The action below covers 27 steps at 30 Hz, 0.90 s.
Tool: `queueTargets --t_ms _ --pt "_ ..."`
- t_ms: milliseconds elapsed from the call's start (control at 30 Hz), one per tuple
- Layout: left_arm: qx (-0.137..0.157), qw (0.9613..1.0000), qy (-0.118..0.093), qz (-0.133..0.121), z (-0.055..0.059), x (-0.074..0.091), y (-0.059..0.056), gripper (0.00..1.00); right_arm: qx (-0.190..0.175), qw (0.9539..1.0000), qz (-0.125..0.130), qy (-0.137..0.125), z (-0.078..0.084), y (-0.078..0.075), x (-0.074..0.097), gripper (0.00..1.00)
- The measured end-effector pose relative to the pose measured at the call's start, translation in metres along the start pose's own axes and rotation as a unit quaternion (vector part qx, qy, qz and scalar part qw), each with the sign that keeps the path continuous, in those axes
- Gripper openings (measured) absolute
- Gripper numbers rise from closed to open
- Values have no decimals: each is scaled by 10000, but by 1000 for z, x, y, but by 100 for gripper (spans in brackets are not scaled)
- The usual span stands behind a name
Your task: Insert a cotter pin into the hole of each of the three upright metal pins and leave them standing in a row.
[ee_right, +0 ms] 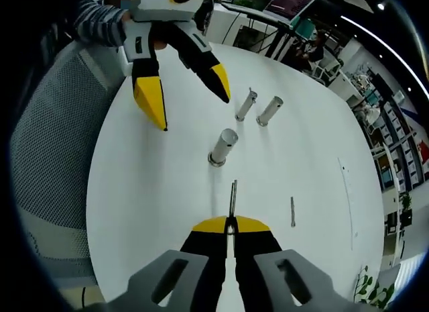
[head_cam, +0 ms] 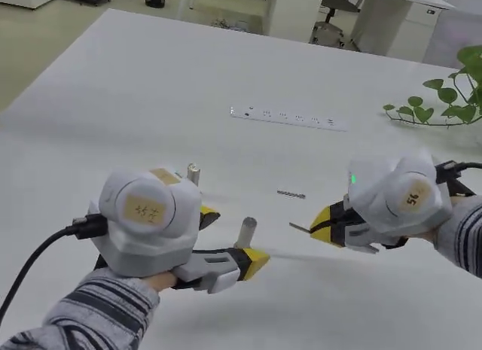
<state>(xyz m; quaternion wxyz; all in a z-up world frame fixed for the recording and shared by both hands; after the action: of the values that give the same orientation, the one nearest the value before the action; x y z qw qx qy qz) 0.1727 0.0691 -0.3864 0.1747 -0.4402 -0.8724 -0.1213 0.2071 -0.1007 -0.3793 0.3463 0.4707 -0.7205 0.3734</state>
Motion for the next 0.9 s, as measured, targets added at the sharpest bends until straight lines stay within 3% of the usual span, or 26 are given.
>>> queueTargets --t_ms 233,467,900 --pt "179 9996 -58 193 0 -2 -5 39 279 9995 -105 -135 -10 16 -1 0" --pt "539 9973 -227 440 0 -4 -10 27 500 9983 -150 -272 -17 30 -3 0" --pt "1401 9857 -514 784 2 -7 -15 14 695 9957 -187 -574 -34 46 2 0"
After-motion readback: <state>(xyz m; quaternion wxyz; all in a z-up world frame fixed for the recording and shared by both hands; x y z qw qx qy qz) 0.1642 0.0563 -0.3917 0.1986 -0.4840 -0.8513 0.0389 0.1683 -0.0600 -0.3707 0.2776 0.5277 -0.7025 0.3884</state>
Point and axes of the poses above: the centre of the closed fingertips' face, and the gripper's own axes: x roughly backward along the fingers, y roughly to its left, z roughly out of its underside, the point moved 7 cm from there along x, roughly backward along the fingers, and after that the axes turned 14 degrees about -x, right-handed, at the moved point
